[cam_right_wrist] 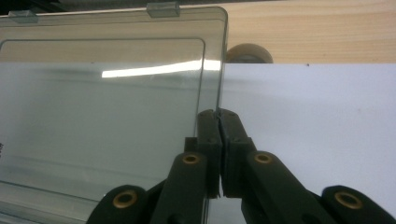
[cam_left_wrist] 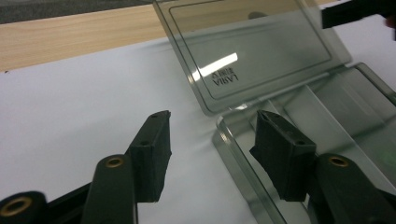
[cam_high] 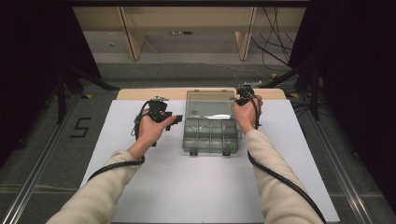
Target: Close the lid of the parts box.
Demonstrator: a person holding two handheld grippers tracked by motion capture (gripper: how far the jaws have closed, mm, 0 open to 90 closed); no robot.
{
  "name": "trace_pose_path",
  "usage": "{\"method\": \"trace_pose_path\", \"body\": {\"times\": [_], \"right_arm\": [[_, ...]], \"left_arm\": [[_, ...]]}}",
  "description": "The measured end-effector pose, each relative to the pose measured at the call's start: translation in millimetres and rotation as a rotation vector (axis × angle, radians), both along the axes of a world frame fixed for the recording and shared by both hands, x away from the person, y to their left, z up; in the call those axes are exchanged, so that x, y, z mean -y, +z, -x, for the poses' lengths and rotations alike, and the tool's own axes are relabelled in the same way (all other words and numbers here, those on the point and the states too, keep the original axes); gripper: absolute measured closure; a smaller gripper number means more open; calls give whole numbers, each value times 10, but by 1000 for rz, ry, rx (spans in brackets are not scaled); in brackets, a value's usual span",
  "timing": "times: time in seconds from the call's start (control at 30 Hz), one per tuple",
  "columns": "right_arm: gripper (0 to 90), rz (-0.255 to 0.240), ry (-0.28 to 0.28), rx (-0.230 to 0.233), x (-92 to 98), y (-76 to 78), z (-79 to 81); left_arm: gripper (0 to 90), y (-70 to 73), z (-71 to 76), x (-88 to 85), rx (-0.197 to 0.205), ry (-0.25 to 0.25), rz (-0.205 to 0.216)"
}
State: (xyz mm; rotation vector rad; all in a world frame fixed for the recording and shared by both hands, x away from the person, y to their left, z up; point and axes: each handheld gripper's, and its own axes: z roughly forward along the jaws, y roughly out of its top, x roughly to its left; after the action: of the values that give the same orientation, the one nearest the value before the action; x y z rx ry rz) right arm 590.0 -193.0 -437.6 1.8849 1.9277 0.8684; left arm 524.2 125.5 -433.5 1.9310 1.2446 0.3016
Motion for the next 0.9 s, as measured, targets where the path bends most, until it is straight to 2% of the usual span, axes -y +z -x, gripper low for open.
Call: {"method": "trace_pose_path", "body": {"times": [0.03, 0.1, 0.17, 0.27, 0.37, 0.4, 0.5, 0.57, 0.67, 0.7, 0.9], "right_arm": [[891, -17, -8, 0, -10, 2, 12], [891, -24, -5, 9, -10, 7, 22], [891, -28, -3, 22, -11, 12, 32], [891, -32, 2, 33, -13, 27, 51], [891, -29, 9, 51, -9, 21, 65], [891, 22, 56, 76, 40, -8, 70], [891, 33, 73, 99, 65, -21, 78], [891, 21, 61, 93, 60, -18, 99], [891, 27, 87, 119, 88, -28, 104], [891, 9, 66, 115, 72, -28, 115], [891, -2, 64, 125, 69, -26, 138]], "left_arm": [[466, -13, -57, 19, -18, 14, 10], [484, -46, -158, 56, -50, 48, 63], [503, -75, -236, 90, -74, 71, 75], [524, -118, -318, 138, -101, 77, 82], [540, -150, -373, 185, -120, 81, 83], [545, -157, -390, 196, -123, 86, 78], [578, -172, -437, 220, -125, 97, 74], [613, -174, -458, 232, -123, 100, 68], [664, -179, -482, 251, -125, 93, 63], [675, -179, -489, 257, -128, 92, 66], [731, -199, -511, 266, -137, 95, 37]]}}
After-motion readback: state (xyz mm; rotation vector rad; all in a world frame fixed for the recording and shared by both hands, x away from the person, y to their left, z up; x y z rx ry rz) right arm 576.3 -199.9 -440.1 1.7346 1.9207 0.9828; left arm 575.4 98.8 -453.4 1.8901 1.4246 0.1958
